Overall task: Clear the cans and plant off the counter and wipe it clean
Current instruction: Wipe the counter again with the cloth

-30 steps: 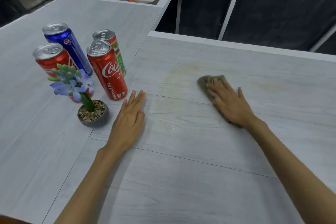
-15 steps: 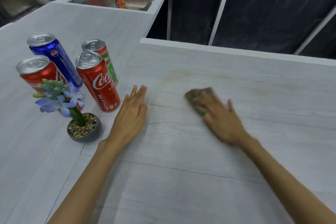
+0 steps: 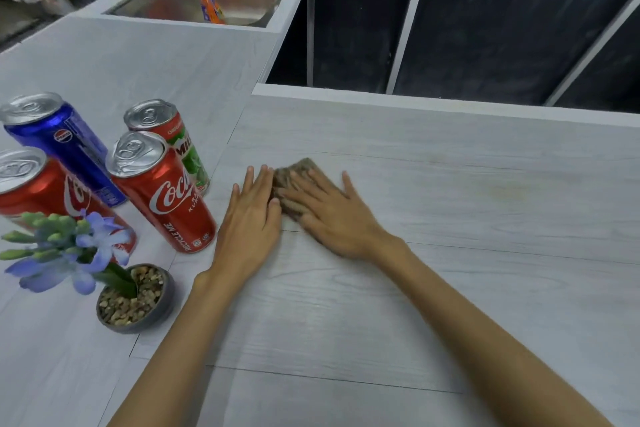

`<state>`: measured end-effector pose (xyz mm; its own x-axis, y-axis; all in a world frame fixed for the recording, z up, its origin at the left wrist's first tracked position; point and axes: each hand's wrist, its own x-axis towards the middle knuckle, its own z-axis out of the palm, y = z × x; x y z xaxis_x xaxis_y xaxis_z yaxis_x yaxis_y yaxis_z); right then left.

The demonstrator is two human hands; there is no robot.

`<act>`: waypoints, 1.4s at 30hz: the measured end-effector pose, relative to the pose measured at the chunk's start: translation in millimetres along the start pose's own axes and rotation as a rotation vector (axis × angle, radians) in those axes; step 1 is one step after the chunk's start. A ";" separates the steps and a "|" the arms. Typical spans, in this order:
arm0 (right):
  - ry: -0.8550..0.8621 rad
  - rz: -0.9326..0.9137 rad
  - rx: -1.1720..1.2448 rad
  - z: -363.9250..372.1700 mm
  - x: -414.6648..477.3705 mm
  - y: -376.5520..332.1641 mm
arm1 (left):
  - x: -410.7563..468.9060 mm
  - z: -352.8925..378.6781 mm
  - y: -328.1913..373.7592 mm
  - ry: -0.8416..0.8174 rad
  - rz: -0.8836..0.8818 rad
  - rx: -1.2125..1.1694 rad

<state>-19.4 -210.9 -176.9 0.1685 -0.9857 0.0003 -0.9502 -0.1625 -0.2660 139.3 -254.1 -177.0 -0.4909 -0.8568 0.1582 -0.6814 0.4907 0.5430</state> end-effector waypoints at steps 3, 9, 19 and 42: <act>0.084 0.177 0.042 -25.6 -11.5 66.4 | -4.6 -4.3 2.5 -0.008 0.014 -0.032; 0.039 0.442 0.029 -25.3 74.5 76.2 | -23.2 -9.8 -0.4 -0.004 -0.011 -0.059; 0.088 -0.061 0.044 25.2 -106.7 -53.2 | -52.9 -14.0 -2.9 0.018 0.036 -0.124; 0.294 1.267 0.035 -39.6 -285.5 117.6 | -40.0 64.0 124.0 -0.286 0.348 -0.092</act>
<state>-189.7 49.6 -170.1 -0.9031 -0.4253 -0.0599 -0.3969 0.8797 -0.2618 39.6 -148.7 -168.7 -0.8206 -0.5593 0.1173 -0.4051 0.7141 0.5709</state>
